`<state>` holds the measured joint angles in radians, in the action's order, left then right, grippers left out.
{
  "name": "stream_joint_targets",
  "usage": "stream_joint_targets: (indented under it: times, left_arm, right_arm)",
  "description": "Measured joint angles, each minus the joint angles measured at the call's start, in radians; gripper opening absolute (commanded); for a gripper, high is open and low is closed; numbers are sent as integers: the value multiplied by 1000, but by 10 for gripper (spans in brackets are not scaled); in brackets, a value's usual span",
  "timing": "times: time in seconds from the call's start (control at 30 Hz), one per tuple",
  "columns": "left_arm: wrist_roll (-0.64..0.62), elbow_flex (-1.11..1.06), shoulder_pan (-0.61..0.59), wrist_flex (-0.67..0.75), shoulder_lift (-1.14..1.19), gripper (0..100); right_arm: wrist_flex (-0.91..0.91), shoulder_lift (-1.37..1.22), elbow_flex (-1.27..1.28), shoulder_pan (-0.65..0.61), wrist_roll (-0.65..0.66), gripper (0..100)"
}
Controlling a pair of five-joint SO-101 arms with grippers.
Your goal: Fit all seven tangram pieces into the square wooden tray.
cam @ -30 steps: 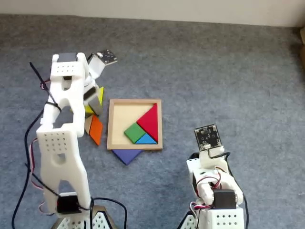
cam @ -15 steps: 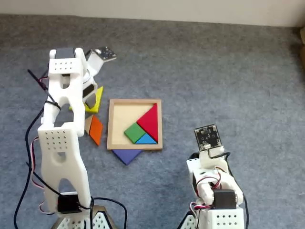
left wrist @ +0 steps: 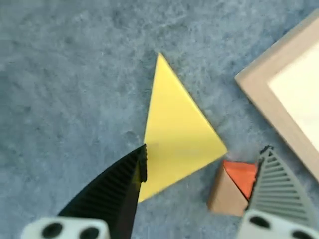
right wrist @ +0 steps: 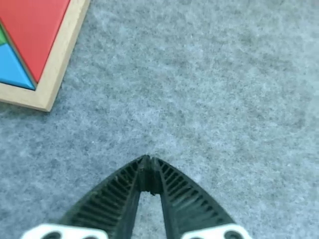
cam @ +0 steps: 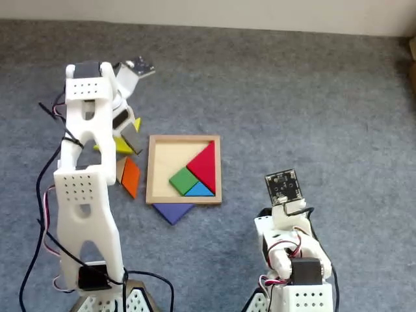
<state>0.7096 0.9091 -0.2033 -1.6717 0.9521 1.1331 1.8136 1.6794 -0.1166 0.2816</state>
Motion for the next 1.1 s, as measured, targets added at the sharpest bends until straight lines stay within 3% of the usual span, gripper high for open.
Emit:
stream_joint_targets:
  times: [0.27,0.5,0.77,1.1]
  left_arm:
    - [68,18,-29,92,97,335]
    - [94,21,-43,109,109,232]
    - [98,26,-43,109,107,191]
    - [100,141,3,-64,75,190]
  right_arm:
    - [0,0,0,0,0,10]
    - [0,0,0,0,0,10]
    - [0,0,0,0,0,10]
    - [0,0,0,0,0,10]
